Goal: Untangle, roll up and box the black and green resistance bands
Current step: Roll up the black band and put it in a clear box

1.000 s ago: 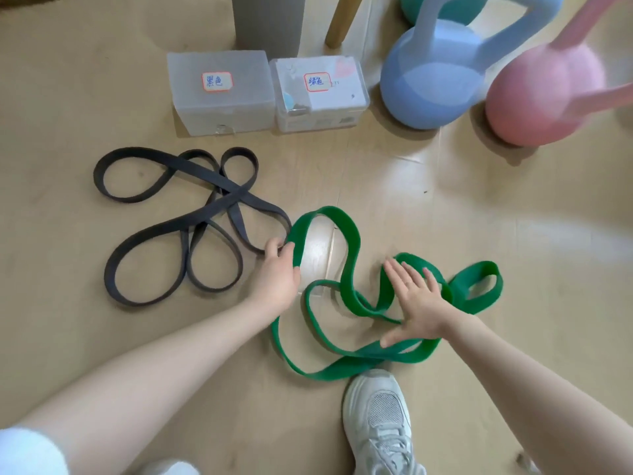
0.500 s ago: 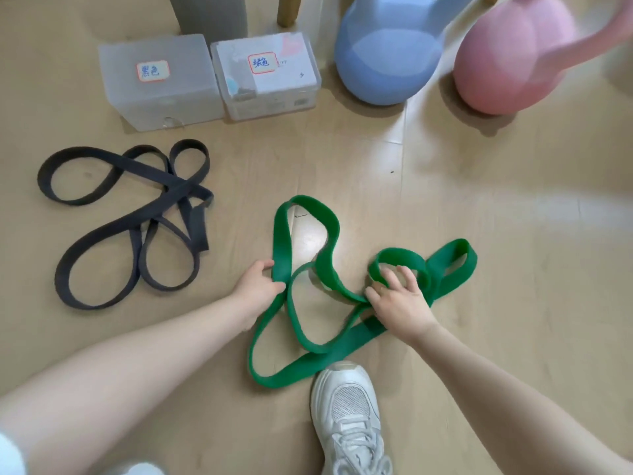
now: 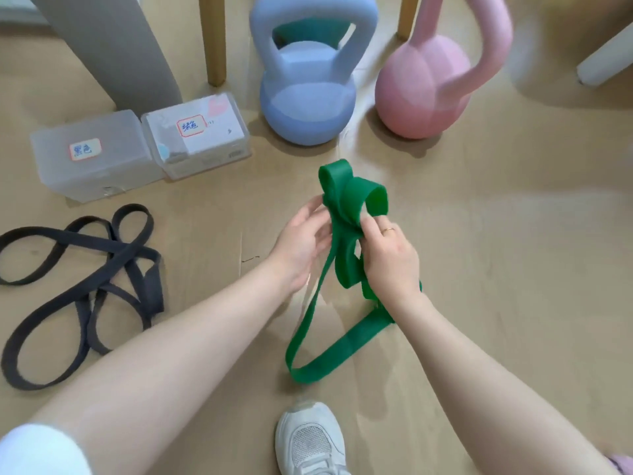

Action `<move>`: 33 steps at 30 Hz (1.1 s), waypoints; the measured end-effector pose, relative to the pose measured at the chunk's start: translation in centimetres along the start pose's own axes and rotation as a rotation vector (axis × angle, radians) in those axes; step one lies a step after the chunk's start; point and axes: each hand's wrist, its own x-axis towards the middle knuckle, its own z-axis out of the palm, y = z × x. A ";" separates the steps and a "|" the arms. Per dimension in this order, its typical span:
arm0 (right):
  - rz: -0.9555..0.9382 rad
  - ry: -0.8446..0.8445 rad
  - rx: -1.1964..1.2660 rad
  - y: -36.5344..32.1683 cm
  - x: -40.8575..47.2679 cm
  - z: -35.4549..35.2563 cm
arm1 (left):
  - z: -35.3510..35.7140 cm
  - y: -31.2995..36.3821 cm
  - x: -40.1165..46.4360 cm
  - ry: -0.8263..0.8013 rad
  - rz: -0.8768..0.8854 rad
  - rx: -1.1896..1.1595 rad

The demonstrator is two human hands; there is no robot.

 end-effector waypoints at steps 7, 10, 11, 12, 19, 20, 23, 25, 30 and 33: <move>0.187 -0.042 -0.104 4.6 2.6 -0.5 | 4.8 0.4 3.3 -0.180 -0.059 0.332; 0.429 -0.638 -0.064 4.3 0.3 3.1 | 1.7 -1.7 3.3 -0.081 -0.237 0.524; 0.494 -0.718 -0.059 3.9 -0.5 4.0 | 0.3 -2.4 3.0 -0.043 -0.250 0.547; 0.520 -0.742 -0.066 3.4 -1.3 4.5 | -0.9 -3.0 2.7 -0.009 -0.233 0.556; -0.032 -0.476 0.197 -5.4 -2.3 4.8 | -7.9 -2.6 1.2 0.152 -0.025 0.581; -0.093 -0.558 0.285 -7.3 -1.8 5.0 | -9.2 -2.1 0.8 0.186 0.007 0.619; -0.191 -0.790 0.448 -13.1 -0.7 7.1 | -14.3 -0.8 -1.7 0.309 0.072 0.769; -0.194 -0.900 0.502 -16.9 -0.2 8.6 | -18.1 -0.3 -4.3 0.418 0.081 0.922; 0.047 -1.072 0.609 -24.7 0.0 11.2 | -27.0 -0.2 -10.2 0.739 0.100 1.027; 0.247 -1.025 0.745 -27.6 -0.3 12.8 | -30.8 -0.6 -11.7 0.841 0.069 1.101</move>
